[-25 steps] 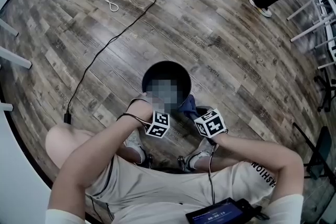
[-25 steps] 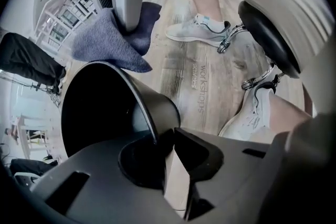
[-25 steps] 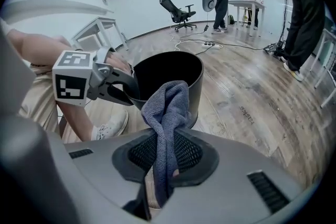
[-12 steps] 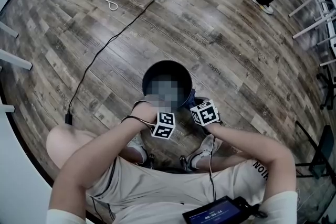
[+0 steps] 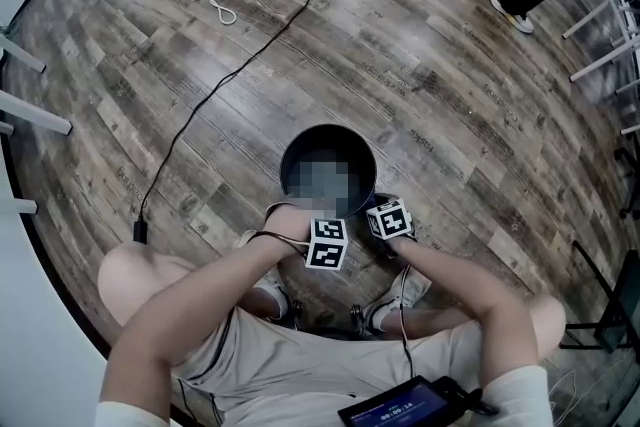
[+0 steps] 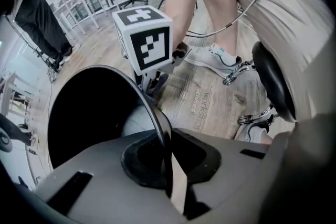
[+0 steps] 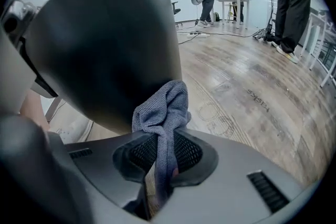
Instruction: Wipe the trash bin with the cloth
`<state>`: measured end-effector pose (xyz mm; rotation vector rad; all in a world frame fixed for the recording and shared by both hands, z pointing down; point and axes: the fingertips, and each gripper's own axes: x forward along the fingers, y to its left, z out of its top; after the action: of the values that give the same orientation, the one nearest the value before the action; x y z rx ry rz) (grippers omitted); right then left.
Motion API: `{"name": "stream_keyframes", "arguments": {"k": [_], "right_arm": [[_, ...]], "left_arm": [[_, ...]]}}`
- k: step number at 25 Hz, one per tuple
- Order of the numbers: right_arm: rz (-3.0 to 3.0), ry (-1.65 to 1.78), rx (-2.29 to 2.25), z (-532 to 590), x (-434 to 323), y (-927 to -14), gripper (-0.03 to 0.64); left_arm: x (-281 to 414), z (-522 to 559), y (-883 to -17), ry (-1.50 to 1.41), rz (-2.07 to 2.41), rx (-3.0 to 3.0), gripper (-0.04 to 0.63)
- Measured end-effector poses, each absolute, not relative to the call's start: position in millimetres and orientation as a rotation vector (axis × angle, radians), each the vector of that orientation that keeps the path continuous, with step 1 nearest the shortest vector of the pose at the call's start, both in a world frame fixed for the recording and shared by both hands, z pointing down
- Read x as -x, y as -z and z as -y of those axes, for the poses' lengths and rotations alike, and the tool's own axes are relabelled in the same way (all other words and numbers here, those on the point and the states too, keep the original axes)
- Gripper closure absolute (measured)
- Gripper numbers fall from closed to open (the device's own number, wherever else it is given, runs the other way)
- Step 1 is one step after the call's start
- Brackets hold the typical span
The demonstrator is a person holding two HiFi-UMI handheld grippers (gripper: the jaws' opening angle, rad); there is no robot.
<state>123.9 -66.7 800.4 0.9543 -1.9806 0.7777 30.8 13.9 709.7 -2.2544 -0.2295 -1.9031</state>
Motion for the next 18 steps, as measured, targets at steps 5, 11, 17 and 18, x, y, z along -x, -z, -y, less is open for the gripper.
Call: {"name": "stream_keyframes", "arguments": {"k": [5, 11, 17, 18], "right_arm": [[1.953, -0.847, -0.962, 75, -127, -841, 0.552], [1.854, -1.093, -0.949, 68, -120, -870, 0.552], [1.806, -1.033, -0.925, 54, -140, -835, 0.552], [1.81, -1.03, -0.892, 50, -141, -823, 0.552]], "left_arm": [[-36, -12, -709, 1.912, 0.196, 2.306, 0.558], [-39, -15, -710, 1.897, 0.215, 2.325, 0.555], [-29, -20, -697, 1.853, 0.263, 2.294, 0.421], [-25, -17, -694, 1.851, 0.265, 2.278, 0.419]]}}
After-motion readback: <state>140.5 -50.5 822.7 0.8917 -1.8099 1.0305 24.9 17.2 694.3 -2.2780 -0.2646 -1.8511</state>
